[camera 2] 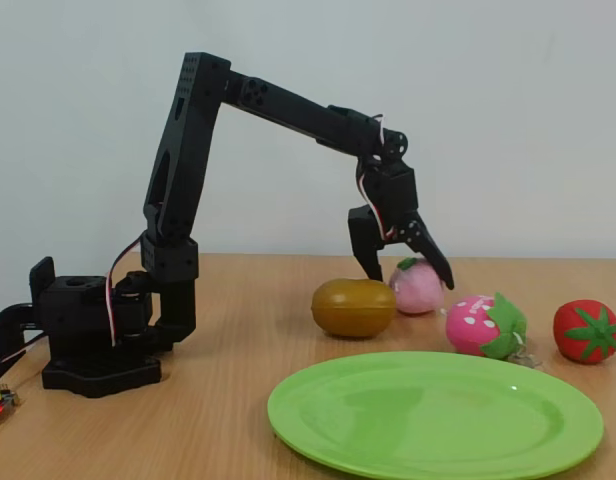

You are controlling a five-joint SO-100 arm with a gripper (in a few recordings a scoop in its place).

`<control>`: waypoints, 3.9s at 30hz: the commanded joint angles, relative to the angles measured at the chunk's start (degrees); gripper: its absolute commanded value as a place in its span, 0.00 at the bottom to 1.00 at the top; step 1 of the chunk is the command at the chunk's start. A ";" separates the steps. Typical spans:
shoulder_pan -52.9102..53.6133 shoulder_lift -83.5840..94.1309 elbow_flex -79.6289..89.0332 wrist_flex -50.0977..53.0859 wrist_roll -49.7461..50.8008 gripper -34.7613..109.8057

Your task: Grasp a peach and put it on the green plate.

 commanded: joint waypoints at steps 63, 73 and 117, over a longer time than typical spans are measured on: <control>30.67 31.55 8.96 18.02 -18.63 0.47; 42.89 28.21 8.88 21.88 -20.04 0.47; 28.30 51.59 19.95 18.81 -19.86 0.41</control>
